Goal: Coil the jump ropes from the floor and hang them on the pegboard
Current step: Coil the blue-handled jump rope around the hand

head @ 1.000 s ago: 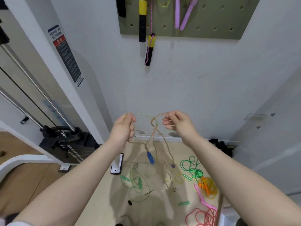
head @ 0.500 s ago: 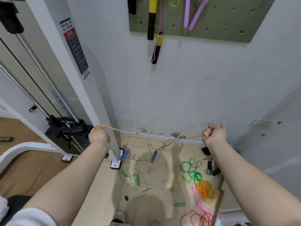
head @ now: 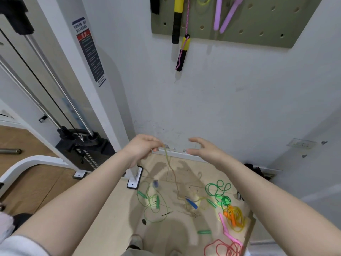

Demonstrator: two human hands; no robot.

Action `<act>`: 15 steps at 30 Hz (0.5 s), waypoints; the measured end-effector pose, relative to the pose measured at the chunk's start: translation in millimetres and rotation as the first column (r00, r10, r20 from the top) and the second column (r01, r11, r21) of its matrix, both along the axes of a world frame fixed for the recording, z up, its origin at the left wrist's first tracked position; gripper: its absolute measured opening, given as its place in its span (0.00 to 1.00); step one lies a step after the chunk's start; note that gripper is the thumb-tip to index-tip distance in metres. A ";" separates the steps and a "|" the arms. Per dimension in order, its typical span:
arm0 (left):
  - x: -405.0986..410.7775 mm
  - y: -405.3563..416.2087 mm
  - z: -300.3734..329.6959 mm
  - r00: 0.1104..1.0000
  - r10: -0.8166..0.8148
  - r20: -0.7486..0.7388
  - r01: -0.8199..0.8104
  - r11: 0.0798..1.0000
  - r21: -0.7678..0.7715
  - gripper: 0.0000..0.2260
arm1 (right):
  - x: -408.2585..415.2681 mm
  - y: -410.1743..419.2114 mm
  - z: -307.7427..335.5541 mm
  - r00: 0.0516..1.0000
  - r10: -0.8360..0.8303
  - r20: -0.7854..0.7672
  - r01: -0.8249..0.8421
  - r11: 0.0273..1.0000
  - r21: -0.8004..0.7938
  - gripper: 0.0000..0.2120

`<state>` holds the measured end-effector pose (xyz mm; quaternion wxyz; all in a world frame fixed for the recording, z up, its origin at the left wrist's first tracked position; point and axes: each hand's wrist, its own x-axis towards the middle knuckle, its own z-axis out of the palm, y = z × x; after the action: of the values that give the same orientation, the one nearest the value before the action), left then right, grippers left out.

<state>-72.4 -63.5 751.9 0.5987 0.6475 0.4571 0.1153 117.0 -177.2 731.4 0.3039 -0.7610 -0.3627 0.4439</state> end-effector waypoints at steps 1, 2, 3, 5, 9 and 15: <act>4.9 -6.3 5.6 0.997 -0.076 -0.016 0.077 0.997 0.030 0.07 | -14.2 4.3 7.5 0.977 0.142 -0.162 -0.125 0.986 0.107 0.26; 9.4 -11.8 10.9 0.992 -0.129 -0.011 0.129 0.990 0.052 0.08 | -26.1 10.2 14.8 0.929 0.268 -0.257 -0.220 0.955 0.200 0.23; 13.2 -15.6 14.7 0.987 -0.161 0.016 0.160 0.985 0.066 0.09 | -34.3 14.1 20.5 0.898 0.341 -0.280 -0.275 0.929 0.248 0.19; 16.9 -18.5 18.5 0.984 -0.160 0.083 0.153 0.985 0.080 0.09 | -38.4 22.0 22.2 0.915 0.353 -0.197 -0.303 0.921 0.245 0.07; 9.8 -16.9 10.0 0.982 -0.187 -0.031 0.189 0.955 0.230 0.07 | -27.9 26.5 15.1 0.958 0.041 0.283 -0.097 0.977 0.188 0.07; -10.1 -4.6 -9.0 0.948 -0.148 -0.283 0.239 0.916 0.323 0.11 | -13.9 26.5 35.9 0.950 0.250 -0.189 -0.161 0.906 0.392 0.12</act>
<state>-82.4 -68.1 742.9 0.4181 0.7960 0.4346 0.0518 103.2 -150.7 767.3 0.4344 -0.5889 -0.4802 0.4835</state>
